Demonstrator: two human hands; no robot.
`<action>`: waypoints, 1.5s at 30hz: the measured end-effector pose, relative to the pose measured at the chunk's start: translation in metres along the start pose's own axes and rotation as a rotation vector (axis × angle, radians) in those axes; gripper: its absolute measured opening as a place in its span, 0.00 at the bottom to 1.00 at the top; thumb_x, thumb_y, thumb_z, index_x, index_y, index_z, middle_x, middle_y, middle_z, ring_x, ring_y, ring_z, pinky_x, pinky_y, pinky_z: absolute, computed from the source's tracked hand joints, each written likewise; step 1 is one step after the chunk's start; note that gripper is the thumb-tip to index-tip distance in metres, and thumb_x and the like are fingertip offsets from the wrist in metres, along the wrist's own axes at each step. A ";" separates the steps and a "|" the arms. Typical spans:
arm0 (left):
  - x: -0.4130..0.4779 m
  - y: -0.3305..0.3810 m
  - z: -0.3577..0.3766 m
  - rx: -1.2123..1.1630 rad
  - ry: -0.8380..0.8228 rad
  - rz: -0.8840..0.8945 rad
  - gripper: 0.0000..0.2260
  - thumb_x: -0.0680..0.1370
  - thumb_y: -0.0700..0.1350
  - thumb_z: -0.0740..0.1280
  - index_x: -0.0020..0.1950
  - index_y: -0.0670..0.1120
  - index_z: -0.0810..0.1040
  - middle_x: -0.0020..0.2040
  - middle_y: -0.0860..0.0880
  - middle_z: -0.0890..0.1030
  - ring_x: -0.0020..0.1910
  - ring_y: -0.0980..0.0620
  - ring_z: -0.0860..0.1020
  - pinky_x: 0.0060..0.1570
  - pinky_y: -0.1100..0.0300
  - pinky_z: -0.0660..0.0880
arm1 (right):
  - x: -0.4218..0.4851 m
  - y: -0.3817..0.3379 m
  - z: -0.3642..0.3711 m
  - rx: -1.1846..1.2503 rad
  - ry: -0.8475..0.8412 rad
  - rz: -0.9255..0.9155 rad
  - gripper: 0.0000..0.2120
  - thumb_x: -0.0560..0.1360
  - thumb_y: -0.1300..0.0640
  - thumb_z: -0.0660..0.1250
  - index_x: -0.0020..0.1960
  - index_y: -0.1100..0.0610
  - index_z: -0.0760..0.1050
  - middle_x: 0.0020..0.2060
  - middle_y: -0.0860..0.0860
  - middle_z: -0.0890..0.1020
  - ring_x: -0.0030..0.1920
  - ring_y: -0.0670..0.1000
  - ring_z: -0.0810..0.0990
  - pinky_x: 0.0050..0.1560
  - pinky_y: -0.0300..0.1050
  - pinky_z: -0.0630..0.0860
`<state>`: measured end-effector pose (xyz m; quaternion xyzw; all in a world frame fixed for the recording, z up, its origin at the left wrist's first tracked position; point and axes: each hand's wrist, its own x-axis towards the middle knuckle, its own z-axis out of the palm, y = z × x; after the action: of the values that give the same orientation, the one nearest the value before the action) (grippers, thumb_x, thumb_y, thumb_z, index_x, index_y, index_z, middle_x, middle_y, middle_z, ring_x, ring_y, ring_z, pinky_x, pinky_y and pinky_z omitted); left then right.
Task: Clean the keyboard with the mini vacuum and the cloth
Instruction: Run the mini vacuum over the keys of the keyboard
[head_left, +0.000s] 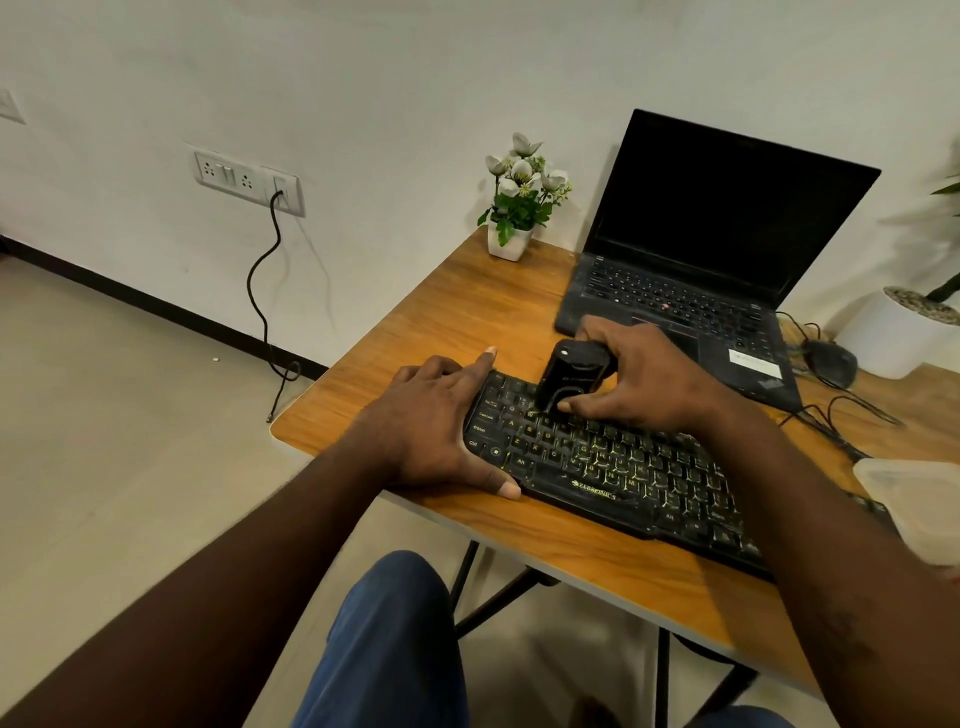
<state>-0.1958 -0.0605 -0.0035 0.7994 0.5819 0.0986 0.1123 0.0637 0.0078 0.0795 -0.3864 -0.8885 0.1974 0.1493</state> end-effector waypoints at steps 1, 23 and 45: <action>0.000 0.000 0.000 0.002 0.002 0.001 0.66 0.59 0.86 0.62 0.83 0.54 0.33 0.82 0.50 0.62 0.78 0.49 0.56 0.77 0.47 0.54 | -0.002 -0.001 0.001 0.005 0.008 0.001 0.19 0.69 0.56 0.82 0.49 0.50 0.72 0.42 0.47 0.83 0.42 0.43 0.82 0.42 0.50 0.81; -0.008 0.022 0.005 -0.062 0.034 0.014 0.61 0.60 0.86 0.57 0.83 0.59 0.36 0.85 0.56 0.45 0.81 0.49 0.47 0.78 0.42 0.53 | -0.047 0.010 -0.013 0.097 0.205 0.217 0.21 0.70 0.58 0.81 0.56 0.49 0.73 0.48 0.48 0.83 0.43 0.48 0.86 0.37 0.47 0.85; 0.004 0.025 0.011 -0.010 -0.028 -0.006 0.62 0.57 0.89 0.54 0.80 0.62 0.31 0.84 0.53 0.43 0.82 0.44 0.47 0.79 0.38 0.49 | 0.004 0.004 0.000 0.022 0.033 0.094 0.17 0.70 0.55 0.81 0.54 0.50 0.76 0.46 0.46 0.83 0.45 0.43 0.82 0.41 0.38 0.77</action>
<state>-0.1685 -0.0649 -0.0061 0.7985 0.5821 0.0898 0.1250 0.0629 0.0132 0.0779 -0.4291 -0.8647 0.2074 0.1586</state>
